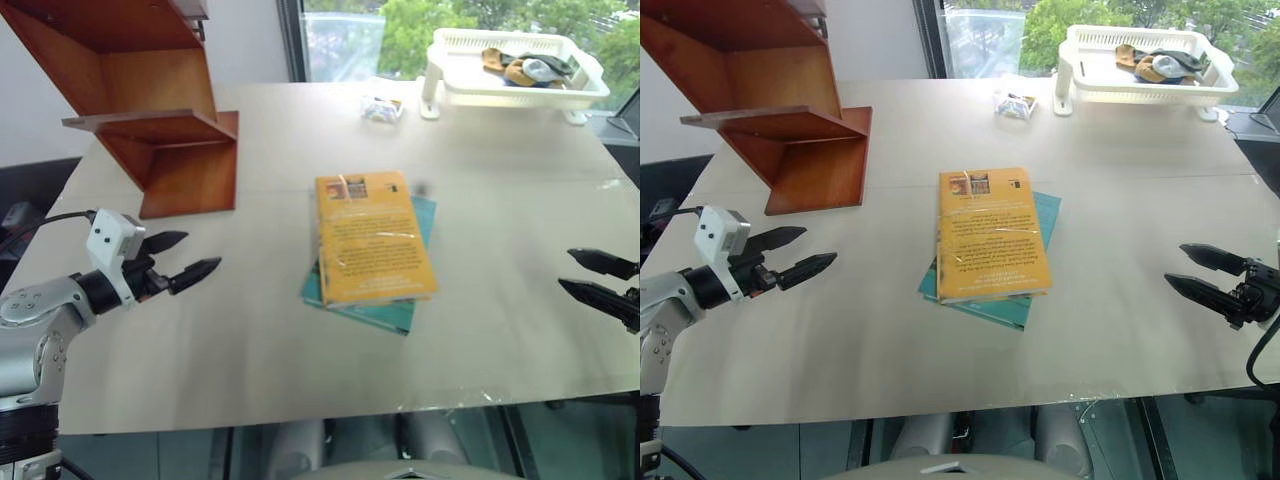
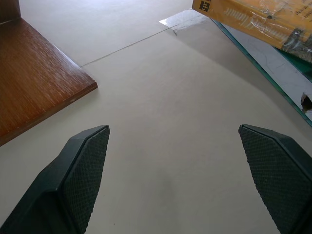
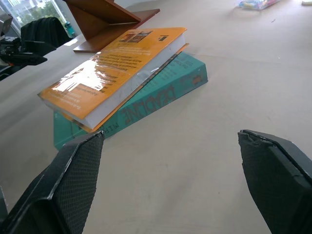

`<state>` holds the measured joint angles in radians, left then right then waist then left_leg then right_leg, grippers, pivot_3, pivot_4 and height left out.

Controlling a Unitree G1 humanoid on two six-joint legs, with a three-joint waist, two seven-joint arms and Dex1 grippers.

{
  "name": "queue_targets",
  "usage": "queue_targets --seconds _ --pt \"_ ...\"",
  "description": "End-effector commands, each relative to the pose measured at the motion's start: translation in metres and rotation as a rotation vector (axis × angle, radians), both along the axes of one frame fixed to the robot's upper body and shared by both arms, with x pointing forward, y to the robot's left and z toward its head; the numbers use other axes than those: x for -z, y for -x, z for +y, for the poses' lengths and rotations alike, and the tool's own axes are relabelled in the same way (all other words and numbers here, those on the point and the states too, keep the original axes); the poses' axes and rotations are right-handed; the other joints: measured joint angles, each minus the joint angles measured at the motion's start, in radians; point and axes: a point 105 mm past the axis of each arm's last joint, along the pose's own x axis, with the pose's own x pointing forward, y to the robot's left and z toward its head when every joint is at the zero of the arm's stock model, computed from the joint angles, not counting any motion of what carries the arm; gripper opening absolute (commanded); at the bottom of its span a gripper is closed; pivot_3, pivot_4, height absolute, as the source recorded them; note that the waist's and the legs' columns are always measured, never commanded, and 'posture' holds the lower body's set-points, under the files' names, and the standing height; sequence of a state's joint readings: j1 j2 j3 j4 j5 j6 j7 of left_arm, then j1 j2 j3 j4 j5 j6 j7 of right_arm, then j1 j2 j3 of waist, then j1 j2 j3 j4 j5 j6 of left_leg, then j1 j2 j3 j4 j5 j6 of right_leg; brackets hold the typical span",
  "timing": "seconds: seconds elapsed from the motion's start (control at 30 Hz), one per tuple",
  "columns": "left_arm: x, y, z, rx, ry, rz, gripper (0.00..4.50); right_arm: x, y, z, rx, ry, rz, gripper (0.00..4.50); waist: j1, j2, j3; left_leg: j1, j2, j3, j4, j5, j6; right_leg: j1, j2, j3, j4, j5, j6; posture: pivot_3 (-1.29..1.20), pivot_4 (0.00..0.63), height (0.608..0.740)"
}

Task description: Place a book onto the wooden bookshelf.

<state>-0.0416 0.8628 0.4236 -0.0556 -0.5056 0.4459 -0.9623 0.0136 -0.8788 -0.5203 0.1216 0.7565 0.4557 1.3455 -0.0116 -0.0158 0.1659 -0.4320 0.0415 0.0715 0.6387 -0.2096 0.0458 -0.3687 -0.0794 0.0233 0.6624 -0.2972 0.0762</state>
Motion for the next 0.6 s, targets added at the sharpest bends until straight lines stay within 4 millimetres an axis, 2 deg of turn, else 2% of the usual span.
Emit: queue_targets --seconds 0.03,0.6 --pt "-0.0145 0.0026 -0.0015 0.013 -0.012 -0.052 4.46 -0.0120 0.0006 -0.0051 -0.007 0.018 -0.040 4.50 0.000 0.000 0.000 0.000 0.000 0.000 0.000 0.000 0.000 0.000 0.000 0.000 0.000 0.000 0.000 0.00 0.150 0.740" --pt "-0.0085 0.0037 -0.0072 0.029 0.000 -0.048 4.46 -0.0094 -0.0001 -0.0061 -0.011 0.024 -0.039 4.50 0.000 0.000 0.000 0.000 -0.001 0.000 0.000 0.000 0.000 0.000 0.001 0.000 0.000 0.000 0.000 0.00 0.150 0.740"
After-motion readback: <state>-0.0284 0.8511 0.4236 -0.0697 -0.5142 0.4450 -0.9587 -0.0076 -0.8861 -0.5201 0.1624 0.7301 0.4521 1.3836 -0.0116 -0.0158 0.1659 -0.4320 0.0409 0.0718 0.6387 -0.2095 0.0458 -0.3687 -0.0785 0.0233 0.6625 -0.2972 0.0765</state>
